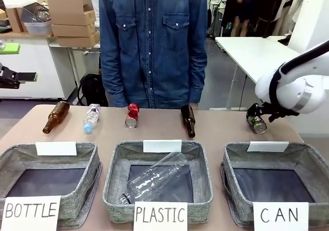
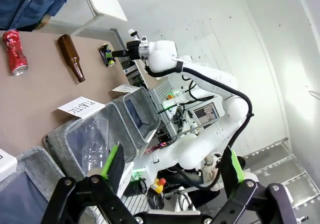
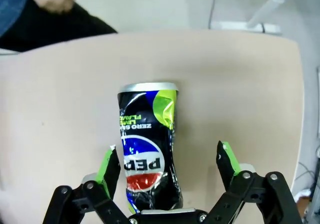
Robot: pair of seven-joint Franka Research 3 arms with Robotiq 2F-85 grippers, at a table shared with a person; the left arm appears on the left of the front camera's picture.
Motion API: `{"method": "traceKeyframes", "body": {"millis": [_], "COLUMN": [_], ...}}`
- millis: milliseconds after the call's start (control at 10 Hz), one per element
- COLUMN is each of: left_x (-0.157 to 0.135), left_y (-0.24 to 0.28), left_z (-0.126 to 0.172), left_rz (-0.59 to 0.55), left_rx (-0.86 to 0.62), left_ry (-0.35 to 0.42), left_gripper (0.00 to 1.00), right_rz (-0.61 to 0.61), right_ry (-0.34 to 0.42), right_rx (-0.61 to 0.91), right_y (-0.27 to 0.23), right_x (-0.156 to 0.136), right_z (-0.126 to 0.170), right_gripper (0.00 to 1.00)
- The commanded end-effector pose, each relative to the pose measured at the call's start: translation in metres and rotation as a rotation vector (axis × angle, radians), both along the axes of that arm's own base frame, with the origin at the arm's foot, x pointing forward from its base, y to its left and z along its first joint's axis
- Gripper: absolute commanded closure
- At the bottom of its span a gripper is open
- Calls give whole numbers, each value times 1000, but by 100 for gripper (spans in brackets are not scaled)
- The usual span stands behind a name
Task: Sort the can waste into the basket.
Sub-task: Pick up the can waste from the table and place it in the right Fabric basket.
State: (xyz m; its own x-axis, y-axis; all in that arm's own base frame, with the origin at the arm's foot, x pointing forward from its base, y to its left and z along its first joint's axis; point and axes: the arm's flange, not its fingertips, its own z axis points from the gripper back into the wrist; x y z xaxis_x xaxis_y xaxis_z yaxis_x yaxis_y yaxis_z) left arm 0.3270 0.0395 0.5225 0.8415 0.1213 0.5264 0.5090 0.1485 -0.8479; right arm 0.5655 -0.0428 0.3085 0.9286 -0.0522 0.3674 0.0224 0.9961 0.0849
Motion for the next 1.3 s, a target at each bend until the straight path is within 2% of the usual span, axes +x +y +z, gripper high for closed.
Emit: {"method": "traceKeyframes", "body": {"millis": [0,300,400,500,600,700,800,1200], "left_x": [1,1,1,1,1,1,1,1], "left_y": [-2,-2,-2,-2,-2,-2,-2,-2], "left_z": [2,2,2,2,2,2,2,2], "left_rz": [-2,-2,-2,-2,-2,-2,-2,-2], "left_rx": [-16,-16,-16,-16,-16,-16,-16,-16], "left_ry": [-26,-26,-26,-26,-26,-26,-26,-26], "left_gripper": [0,0,0,0,0,0,0,0], "right_rz": [-21,-39,-30,-20,-18,-17,-15,-15], "right_ry": [10,21,13,8,5,4,6,19], "right_rx": [-22,-19,-54,-48,-50,-53,-53,-31], "right_y": [7,10,11,11,11,11,12,11], "right_x": [2,1,0,0,-1,-1,-1,-1], "right_z": [8,7,7,8,8,8,8,8], "right_gripper": [0,0,60,60,100,64,100,100]}}
